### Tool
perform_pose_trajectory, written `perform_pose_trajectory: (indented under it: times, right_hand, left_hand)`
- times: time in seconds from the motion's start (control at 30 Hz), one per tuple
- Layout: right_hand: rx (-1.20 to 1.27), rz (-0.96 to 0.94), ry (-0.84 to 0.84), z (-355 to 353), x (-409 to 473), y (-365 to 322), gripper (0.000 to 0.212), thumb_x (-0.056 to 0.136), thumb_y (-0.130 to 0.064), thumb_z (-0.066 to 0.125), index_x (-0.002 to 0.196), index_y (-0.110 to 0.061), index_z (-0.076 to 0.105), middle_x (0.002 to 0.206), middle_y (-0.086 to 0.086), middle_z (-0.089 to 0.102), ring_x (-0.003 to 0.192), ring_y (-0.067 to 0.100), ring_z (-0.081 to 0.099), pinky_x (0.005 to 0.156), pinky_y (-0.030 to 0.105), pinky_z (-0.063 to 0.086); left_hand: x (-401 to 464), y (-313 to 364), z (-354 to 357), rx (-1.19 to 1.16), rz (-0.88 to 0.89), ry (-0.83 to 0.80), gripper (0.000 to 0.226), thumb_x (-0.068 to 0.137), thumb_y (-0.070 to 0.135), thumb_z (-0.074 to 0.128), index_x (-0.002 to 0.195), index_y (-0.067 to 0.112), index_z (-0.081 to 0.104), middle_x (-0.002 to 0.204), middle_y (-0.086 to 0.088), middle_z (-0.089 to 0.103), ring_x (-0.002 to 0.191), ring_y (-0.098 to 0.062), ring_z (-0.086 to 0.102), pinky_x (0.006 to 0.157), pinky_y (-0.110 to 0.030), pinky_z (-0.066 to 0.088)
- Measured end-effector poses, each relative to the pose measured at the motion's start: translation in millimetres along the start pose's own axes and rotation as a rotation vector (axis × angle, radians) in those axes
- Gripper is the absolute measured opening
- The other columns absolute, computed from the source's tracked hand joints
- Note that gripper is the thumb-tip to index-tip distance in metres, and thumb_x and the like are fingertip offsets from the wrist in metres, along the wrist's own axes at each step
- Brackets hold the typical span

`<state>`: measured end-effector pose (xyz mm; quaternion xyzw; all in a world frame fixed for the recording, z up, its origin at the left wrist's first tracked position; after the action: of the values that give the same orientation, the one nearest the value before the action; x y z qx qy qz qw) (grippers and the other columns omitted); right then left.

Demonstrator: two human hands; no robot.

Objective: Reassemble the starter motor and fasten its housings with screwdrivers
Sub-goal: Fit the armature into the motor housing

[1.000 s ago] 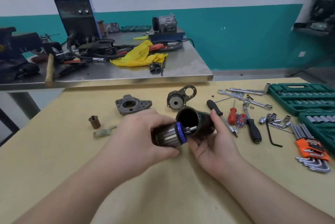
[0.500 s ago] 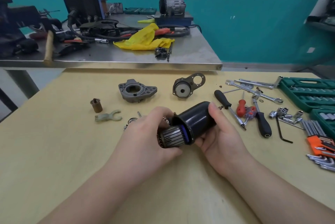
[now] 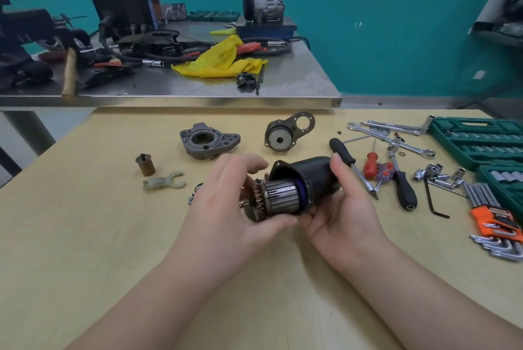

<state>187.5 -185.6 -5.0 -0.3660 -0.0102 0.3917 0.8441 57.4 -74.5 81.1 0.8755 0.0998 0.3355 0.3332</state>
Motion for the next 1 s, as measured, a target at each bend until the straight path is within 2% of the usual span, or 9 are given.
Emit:
perform_pose_trajectory:
  times: [0.1,0.23,0.37,0.47,0.6,0.7,0.8,0.87,1.0]
  right_hand:
    - [0.093,0.029,0.005,0,-1,2,0.071,0.089,-0.051,0.072,0.137,0.001,0.065,0.126,0.023,0.074,0.112,0.037,0.076,0.085,0.047,0.067]
    - [0.183,0.044,-0.028,4,-4,0,0.072,0.091,-0.051,0.072,0.140,0.001,0.063,0.130,0.021,0.073,0.113,0.035,0.076,0.082,0.043,0.067]
    - [0.180,0.051,-0.032,4,-3,2,0.073,0.092,-0.054,0.069,0.141,0.000,0.064,0.132,0.022,0.072,0.111,0.036,0.075,0.089,0.042,0.065]
    - [0.175,0.057,-0.052,7,-4,5,0.072,0.092,-0.053,0.069,0.137,0.003,0.066,0.128,0.024,0.073,0.103,0.035,0.078,0.079,0.040,0.067]
    - [0.142,0.049,-0.097,10,-4,7,0.075,0.090,-0.056,0.070,0.134,0.004,0.068,0.130,0.025,0.072,0.107,0.036,0.077,0.079,0.040,0.067]
    - [0.164,0.025,-0.101,7,0,4,0.074,0.090,-0.055,0.072,0.135,0.004,0.066,0.132,0.026,0.071,0.112,0.037,0.076,0.080,0.042,0.066]
    - [0.255,-0.060,0.001,-10,11,-17,0.065,0.094,-0.049,0.073,0.139,-0.004,0.061,0.132,0.023,0.072,0.116,0.036,0.075,0.081,0.047,0.066]
    - [0.273,-0.134,0.063,-21,15,-34,0.066,0.090,-0.046,0.077,0.142,-0.009,0.060,0.131,0.021,0.073,0.116,0.037,0.075,0.083,0.050,0.066]
    - [0.259,-0.181,0.114,-31,21,-46,0.073,0.083,-0.046,0.081,0.142,-0.008,0.060,0.125,0.020,0.076,0.111,0.036,0.077,0.078,0.050,0.066]
  left_hand:
    - [-4,-17,2,-0.198,-0.133,-0.001,0.085,0.053,0.060,0.094,0.127,0.051,0.053,0.125,0.026,0.059,0.113,-0.010,0.067,0.094,-0.023,0.057]
    - [-15,-37,21,-0.642,-0.381,0.028,0.083,0.048,0.043,0.100,0.124,0.033,0.068,0.120,0.005,0.075,0.106,-0.024,0.076,0.090,-0.031,0.062]
    - [-15,-20,35,-0.736,-0.343,0.007,0.057,0.061,0.033,0.097,0.114,0.036,0.077,0.112,-0.001,0.081,0.099,-0.016,0.078,0.085,-0.021,0.059]
    - [-14,-19,32,-0.791,-0.352,0.084,0.048,0.068,0.016,0.095,0.109,0.035,0.080,0.109,0.001,0.082,0.102,-0.012,0.078,0.085,-0.018,0.058]
    - [-12,-20,20,-0.805,-0.325,0.142,0.048,0.061,0.010,0.097,0.105,0.021,0.082,0.117,-0.004,0.079,0.107,-0.019,0.075,0.090,-0.029,0.060]
    - [-7,-10,0,-0.879,-0.240,0.178,0.052,0.058,0.018,0.100,0.107,0.023,0.083,0.128,-0.007,0.076,0.114,-0.025,0.075,0.098,-0.045,0.062]
    - [1,-3,-25,-0.995,-0.137,0.198,0.052,0.061,0.034,0.103,0.107,0.023,0.080,0.125,-0.018,0.077,0.116,-0.035,0.075,0.092,-0.041,0.062]
    - [3,-11,-33,-1.017,-0.161,0.213,0.051,0.062,0.029,0.101,0.108,0.020,0.079,0.120,-0.022,0.077,0.115,-0.040,0.074,0.091,-0.039,0.061]
    - [-2,-23,-26,-0.808,-0.250,0.172,0.039,0.060,0.032,0.092,0.097,0.026,0.081,0.098,-0.003,0.082,0.089,-0.015,0.078,0.076,-0.021,0.059]
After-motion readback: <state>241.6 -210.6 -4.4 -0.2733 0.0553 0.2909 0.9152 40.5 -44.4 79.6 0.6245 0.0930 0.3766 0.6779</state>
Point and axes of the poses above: each hand's wrist, its own x-axis towards the middle knuckle, its own z-axis out of the palm, y = z × x, the point moved 9 cm from there along x, towards the middle knuckle
